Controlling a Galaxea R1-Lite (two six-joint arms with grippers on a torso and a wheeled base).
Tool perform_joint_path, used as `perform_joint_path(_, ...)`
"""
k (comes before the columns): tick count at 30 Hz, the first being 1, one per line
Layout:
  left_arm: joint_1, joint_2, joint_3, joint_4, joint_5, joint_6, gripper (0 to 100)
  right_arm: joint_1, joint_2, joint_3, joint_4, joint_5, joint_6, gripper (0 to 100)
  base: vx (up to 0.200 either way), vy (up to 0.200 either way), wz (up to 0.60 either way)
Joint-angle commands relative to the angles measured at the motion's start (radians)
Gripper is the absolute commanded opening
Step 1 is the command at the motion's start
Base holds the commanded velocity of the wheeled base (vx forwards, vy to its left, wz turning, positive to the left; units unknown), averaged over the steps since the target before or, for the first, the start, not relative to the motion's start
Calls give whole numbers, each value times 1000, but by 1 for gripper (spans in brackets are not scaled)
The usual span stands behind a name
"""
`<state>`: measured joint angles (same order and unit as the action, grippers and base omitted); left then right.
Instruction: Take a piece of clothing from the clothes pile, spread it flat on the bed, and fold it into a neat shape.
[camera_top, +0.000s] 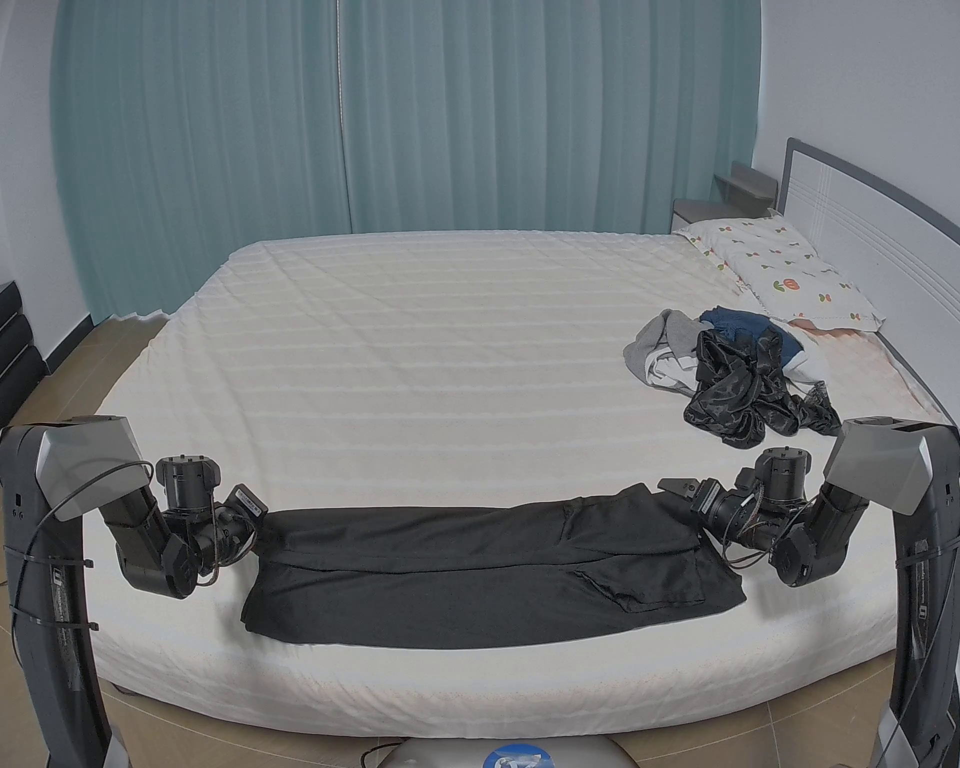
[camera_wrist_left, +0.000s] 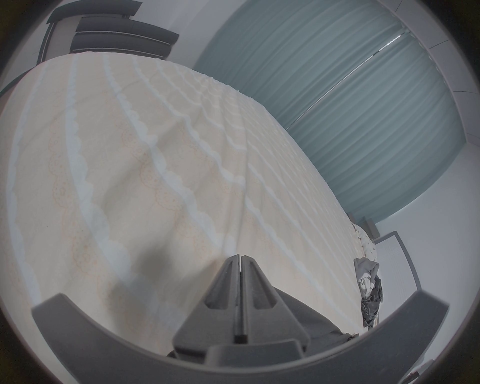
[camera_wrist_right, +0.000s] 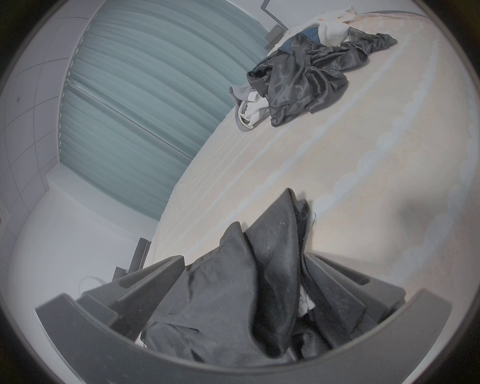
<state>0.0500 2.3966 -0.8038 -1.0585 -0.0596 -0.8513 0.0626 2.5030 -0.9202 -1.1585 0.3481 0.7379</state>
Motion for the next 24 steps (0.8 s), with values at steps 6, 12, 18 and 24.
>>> perform_joint_path(6, 1, 6, 3, -1, 0, 0, 0, -10, 27, -26, -1, -17, -2, 0, 0, 0, 0)
perform_joint_path(12, 1, 6, 5, 0, 0, 0, 0, -29, 37, -51, -4, -23, 0, 0, 0, 0, 0)
perform_joint_path(18, 1, 4, 6, 0, 0, 0, 0, -40, 51, -68, -9, -38, 0, 0, 0, 0, 0)
perform_joint_path(24, 1, 4, 12, -3, -2, 3, 0, -40, 54, -68, 2, -38, -2, 100, 0, 0, 0)
